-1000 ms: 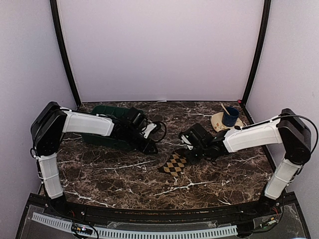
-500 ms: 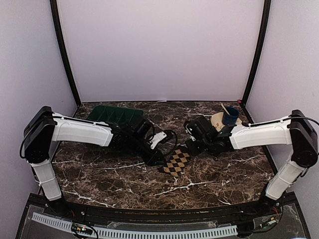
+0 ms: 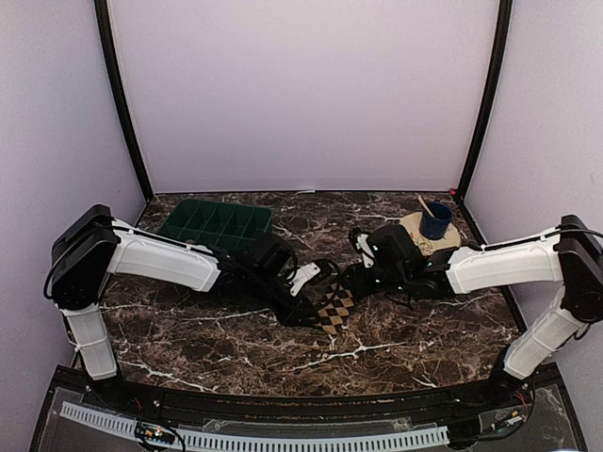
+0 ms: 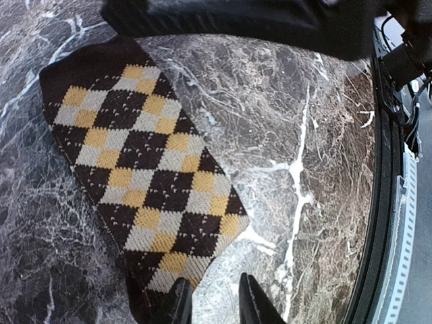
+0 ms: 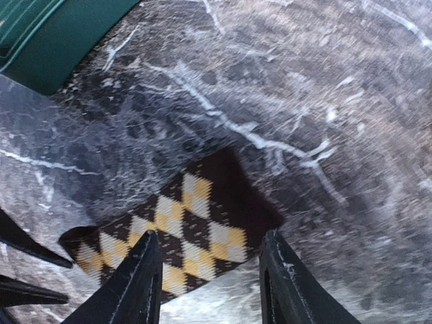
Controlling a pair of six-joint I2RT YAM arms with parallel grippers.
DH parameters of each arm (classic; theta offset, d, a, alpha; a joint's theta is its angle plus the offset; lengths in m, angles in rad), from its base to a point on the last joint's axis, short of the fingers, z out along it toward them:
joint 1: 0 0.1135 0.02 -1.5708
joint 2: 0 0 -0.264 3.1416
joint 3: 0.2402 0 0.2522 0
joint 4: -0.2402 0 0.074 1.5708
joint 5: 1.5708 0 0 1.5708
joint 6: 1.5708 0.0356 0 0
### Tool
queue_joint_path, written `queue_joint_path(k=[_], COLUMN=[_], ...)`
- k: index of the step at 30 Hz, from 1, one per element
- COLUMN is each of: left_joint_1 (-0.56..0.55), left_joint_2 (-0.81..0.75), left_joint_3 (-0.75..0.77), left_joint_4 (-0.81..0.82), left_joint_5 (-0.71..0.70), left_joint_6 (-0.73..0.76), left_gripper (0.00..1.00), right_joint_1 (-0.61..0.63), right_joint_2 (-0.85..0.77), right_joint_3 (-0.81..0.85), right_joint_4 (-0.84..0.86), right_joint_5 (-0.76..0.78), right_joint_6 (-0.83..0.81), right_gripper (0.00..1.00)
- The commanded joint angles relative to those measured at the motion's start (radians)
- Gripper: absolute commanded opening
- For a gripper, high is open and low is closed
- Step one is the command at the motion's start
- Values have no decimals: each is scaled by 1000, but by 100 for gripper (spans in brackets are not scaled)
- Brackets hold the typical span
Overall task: Roll the socks
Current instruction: Smooth out the sock at the center of the board.
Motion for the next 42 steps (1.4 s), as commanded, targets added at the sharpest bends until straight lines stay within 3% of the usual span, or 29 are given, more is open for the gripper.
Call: queue_joint_path(k=[1,11,24,42], left_joint_1=[-1,-1,-1,-1], left_joint_2=[-3,39,139,147], left_joint_3=[-47,-53,-16,-75], left_joint_4=[104,207,165,135], left_joint_5=[-22,-48,-53,-57], left_joint_6=[-62,-114,-144,-182], left_gripper=[27,27,26,24], right_joint_1=[-16,-50,-123,-178], right_joint_2=[15,133,270,240], right_joint_3=[-59,-121,-192,-261], right_joint_4=[226,471,672,629], right_joint_5=[-146,-290,-407,-295], right_joint_6=[146,316,435,457], right_gripper=[43,38,35,36])
